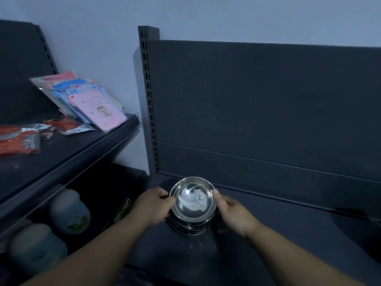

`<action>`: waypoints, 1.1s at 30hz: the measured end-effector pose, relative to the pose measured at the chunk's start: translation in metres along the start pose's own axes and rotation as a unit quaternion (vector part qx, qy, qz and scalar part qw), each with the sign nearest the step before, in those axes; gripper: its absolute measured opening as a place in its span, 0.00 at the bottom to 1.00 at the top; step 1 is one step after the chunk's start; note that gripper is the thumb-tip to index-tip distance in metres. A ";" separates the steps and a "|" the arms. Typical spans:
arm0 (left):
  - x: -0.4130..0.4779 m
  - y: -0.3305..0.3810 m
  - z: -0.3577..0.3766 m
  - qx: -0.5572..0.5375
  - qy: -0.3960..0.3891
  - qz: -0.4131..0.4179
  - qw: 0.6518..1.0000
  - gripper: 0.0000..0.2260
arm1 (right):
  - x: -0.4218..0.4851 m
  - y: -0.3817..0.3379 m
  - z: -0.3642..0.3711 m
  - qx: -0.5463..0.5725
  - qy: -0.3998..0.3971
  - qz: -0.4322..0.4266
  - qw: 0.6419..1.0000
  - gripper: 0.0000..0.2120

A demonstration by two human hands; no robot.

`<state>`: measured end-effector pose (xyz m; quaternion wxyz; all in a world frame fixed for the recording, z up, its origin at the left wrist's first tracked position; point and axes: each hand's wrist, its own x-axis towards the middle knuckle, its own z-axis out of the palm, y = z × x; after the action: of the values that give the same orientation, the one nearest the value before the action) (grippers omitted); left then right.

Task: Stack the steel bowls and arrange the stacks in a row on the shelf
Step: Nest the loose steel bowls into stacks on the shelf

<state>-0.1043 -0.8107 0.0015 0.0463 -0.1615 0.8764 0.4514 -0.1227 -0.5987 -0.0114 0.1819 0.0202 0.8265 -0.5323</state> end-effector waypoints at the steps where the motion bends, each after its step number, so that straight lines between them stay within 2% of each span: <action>1: 0.000 -0.007 0.002 0.007 0.008 0.003 1.000 0.10 | 0.001 0.001 0.001 -0.001 0.003 0.000 1.000 0.26; 4: -0.005 -0.021 0.013 -0.080 -0.028 0.000 0.996 0.17 | 0.006 0.006 0.006 0.009 0.013 -0.001 1.000 0.27; 7: -0.014 -0.025 0.024 -0.247 -0.089 -0.027 0.965 0.21 | 0.009 0.010 0.011 -0.023 0.052 -0.025 0.998 0.28; 9: -0.015 -0.030 0.028 -0.287 -0.118 -0.030 0.950 0.23 | 0.010 0.009 0.014 -0.025 0.075 -0.030 0.996 0.27; 11: -0.013 -0.036 0.031 -0.307 -0.125 -0.023 0.943 0.25 | 0.012 0.011 0.015 -0.020 0.090 -0.024 0.995 0.27; 15: -0.014 -0.039 0.035 -0.333 -0.119 -0.024 0.935 0.15 | 0.014 0.015 0.019 -0.020 0.113 -0.017 0.993 0.25; 18: -0.013 -0.040 0.035 -0.354 -0.138 -0.030 0.925 0.15 | 0.012 0.012 0.020 -0.005 0.112 -0.023 0.993 0.24; 19: -0.014 -0.039 0.033 -0.360 -0.146 -0.030 0.921 0.17 | 0.010 0.012 0.021 0.007 0.104 -0.024 0.994 0.22; 22: -0.009 -0.041 0.029 -0.362 -0.180 -0.028 0.914 0.31 | 0.009 0.012 0.025 0.083 0.043 0.008 0.996 0.19; 25: -0.005 -0.040 0.030 -0.352 -0.191 -0.020 0.916 0.36 | 0.008 0.014 0.026 0.130 0.027 0.025 0.991 0.16; 33: -0.032 -0.017 0.046 -0.327 -0.177 0.046 0.927 0.21 | -0.021 0.034 0.007 0.177 0.056 -0.004 0.983 0.12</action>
<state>-0.0720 -0.7754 -0.0313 0.1248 -0.0441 0.6644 0.7356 -0.0939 -0.5869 -0.0366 0.1268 0.0789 0.7284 -0.6686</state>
